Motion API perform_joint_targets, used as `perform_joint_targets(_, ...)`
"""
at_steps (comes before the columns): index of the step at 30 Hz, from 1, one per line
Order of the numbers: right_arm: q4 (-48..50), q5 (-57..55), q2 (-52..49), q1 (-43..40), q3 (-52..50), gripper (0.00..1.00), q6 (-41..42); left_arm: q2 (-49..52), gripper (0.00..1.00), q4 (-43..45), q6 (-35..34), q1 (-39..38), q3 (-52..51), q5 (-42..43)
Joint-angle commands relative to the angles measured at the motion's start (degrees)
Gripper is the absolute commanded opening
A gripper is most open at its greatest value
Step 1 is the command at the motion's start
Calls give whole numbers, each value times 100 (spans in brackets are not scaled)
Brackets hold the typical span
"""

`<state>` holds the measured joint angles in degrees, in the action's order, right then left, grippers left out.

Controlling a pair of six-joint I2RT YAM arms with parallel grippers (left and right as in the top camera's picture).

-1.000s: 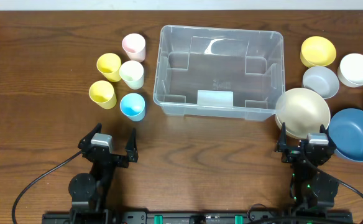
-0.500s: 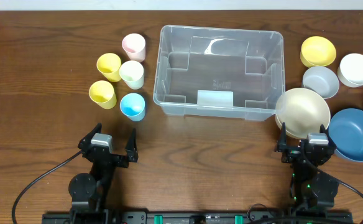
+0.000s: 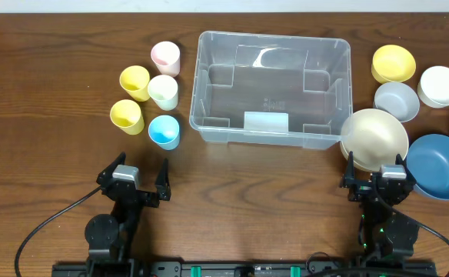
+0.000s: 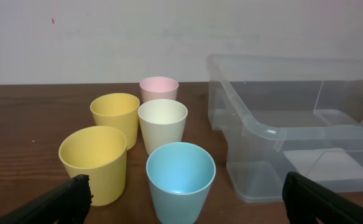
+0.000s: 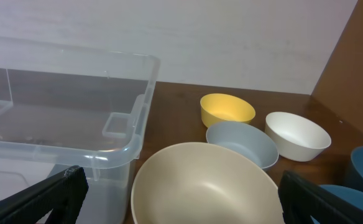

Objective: Pack container

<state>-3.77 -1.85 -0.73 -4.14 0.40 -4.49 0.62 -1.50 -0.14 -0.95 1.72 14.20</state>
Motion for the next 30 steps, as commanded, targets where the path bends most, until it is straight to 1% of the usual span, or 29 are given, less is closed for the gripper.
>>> perform_joint_targets(1, 13, 146, -2, 79, -11, 99, 22, -39, 98, -118, 35, 28, -149, -7)
perform_joint_targets(6, -37, 297, -2, 79, -11, 99, 599, -39, 98, -118, 35, 28, -149, -7)
perform_joint_targets(11, -17, 348, -2, 79, -11, 99, 804, -39, 98, -118, 35, 28, -149, -9)
perform_joint_targets(13, 286, 516, -2, 79, -7, 99, 1303, -39, 98, -118, 35, 28, -149, -7)
perform_joint_targets(14, 525, 859, -2, 79, 7, 99, 1534, -39, 98, -118, 35, 28, -149, -7)
perform_joint_targets(16, 931, 1565, -2, 79, 92, 99, 1513, -39, 98, -118, 35, 28, -149, -9)
perform_joint_targets(17, 1062, 1746, -2, 79, 188, 99, 1515, -39, 98, -118, 35, 28, -149, -7)
perform_joint_targets(19, 1049, 1770, -4, 76, 501, 99, 1478, -39, 98, -118, 35, 28, -149, -7)
perform_joint_targets(20, 968, 1770, -9, 76, 728, 99, 1318, -39, 98, -118, 35, 28, -149, -7)
perform_joint_targets(22, 627, 1644, -94, 76, 1298, 99, 975, -39, 98, -118, 35, 28, -149, -7)
perform_joint_targets(25, -313, 1045, -437, 61, 2304, 99, 850, -39, 98, -118, 35, 28, -149, -7)
perform_joint_targets(27, -1270, 811, -898, 46, 3226, 99, 848, -39, 98, -118, 35, 28, -149, -7)
perform_joint_targets(30, -2992, 656, -1777, 24, 4669, 99, 857, -39, 98, -118, 35, 28, -149, -9)
